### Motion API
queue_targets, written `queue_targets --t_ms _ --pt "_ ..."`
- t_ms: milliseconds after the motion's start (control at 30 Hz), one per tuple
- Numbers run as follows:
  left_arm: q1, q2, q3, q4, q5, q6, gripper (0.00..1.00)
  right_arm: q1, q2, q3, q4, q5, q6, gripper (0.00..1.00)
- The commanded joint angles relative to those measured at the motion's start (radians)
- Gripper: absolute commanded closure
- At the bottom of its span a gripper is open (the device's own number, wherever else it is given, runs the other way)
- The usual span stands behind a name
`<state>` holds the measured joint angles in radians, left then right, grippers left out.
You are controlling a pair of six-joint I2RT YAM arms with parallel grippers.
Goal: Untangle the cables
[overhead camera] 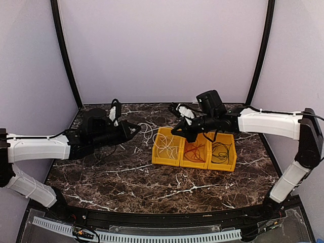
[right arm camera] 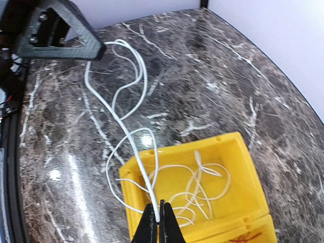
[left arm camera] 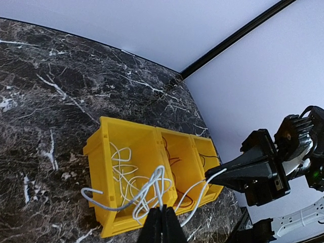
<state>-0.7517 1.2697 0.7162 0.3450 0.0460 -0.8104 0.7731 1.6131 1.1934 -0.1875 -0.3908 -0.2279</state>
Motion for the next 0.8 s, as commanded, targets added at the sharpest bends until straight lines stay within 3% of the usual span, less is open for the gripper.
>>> queue_targets --t_ms 0,100,267,433,767 --pt "-0.019 0.163 0.151 0.149 0.036 0.023 1.0 -0.028 0.049 0.004 0.034 0.182 -0.007 1.0" --pt "-0.032 0.279 0.235 0.146 0.023 0.035 1.0 -0.041 0.117 0.03 0.037 0.22 -0.005 1.0" --pt "-0.057 0.462 0.37 0.119 0.002 0.045 1.0 -0.053 0.179 0.09 -0.072 0.151 0.003 0.81" --pt "-0.087 0.551 0.454 0.056 -0.022 0.103 1.0 -0.074 0.015 -0.029 -0.096 0.143 -0.052 0.59" --pt "-0.097 0.639 0.586 -0.131 -0.007 0.165 1.0 -0.17 -0.257 -0.198 -0.19 0.142 -0.098 0.52"
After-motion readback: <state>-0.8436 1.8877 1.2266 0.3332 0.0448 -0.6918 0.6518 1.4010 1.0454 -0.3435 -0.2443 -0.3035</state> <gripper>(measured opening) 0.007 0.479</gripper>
